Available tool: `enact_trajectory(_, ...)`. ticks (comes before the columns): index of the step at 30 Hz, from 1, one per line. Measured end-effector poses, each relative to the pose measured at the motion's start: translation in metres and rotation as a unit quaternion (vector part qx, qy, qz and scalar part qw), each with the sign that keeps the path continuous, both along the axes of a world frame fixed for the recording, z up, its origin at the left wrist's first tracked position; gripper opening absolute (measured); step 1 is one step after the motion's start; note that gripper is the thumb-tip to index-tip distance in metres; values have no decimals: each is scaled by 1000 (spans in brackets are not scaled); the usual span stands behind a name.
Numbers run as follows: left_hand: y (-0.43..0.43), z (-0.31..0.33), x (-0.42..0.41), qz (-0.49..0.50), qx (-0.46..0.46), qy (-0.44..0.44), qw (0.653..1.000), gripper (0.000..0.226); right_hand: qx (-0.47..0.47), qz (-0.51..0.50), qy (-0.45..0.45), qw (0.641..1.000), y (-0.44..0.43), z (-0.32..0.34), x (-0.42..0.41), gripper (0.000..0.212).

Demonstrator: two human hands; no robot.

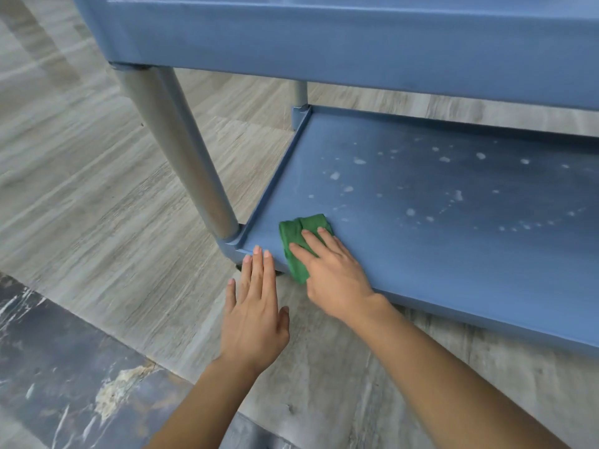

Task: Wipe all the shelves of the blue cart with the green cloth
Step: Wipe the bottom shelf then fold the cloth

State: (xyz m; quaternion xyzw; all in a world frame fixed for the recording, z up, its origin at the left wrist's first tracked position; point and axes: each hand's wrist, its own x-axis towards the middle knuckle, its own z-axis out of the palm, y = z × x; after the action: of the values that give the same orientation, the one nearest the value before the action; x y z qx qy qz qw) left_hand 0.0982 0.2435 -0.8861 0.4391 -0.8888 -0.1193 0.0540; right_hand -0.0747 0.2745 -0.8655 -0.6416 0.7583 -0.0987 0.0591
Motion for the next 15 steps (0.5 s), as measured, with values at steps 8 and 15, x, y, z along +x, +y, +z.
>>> enact_trajectory(8, 44, -5, -69, -68, -21, -53, 996, 98, -2, -103, -38, 994, 150, -1, -112, 76)
enact_trajectory(15, 69, 3, -124, -102, -29, -42, 993, 102, 47, -303, -12, 952, 310, 5, -229, 77)
